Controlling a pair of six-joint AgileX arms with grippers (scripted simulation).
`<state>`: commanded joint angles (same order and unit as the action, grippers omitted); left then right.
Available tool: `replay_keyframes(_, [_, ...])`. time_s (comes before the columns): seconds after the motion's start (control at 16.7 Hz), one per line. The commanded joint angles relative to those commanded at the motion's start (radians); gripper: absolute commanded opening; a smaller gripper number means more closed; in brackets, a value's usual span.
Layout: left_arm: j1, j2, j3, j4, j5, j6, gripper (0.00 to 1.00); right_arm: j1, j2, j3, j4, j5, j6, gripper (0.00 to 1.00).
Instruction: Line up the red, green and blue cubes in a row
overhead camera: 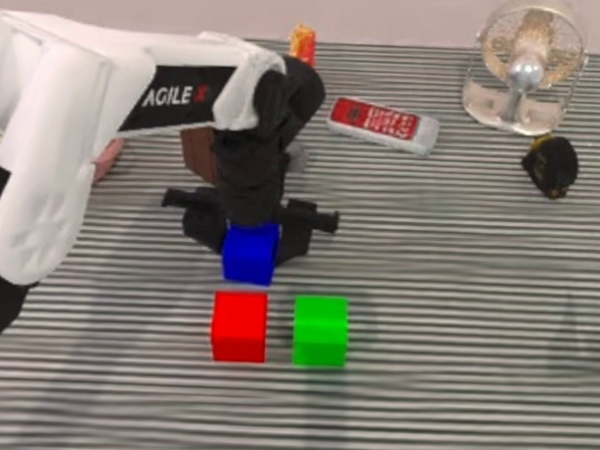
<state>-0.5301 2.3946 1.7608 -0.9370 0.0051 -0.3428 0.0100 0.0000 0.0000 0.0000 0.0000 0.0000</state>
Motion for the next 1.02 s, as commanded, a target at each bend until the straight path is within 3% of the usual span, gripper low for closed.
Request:
replay_keyframes(0.3, [0.000, 0.000, 0.000, 0.000, 0.000, 0.000, 0.02, 0.000, 0.000, 0.000, 0.000, 0.000, 0.000, 1.00])
replay_keyframes(1.02, [0.005, -0.015, 0.033, -0.043, -0.001, 0.000, 0.00, 0.000, 0.000, 0.000, 0.000, 0.000, 0.000, 1.00])
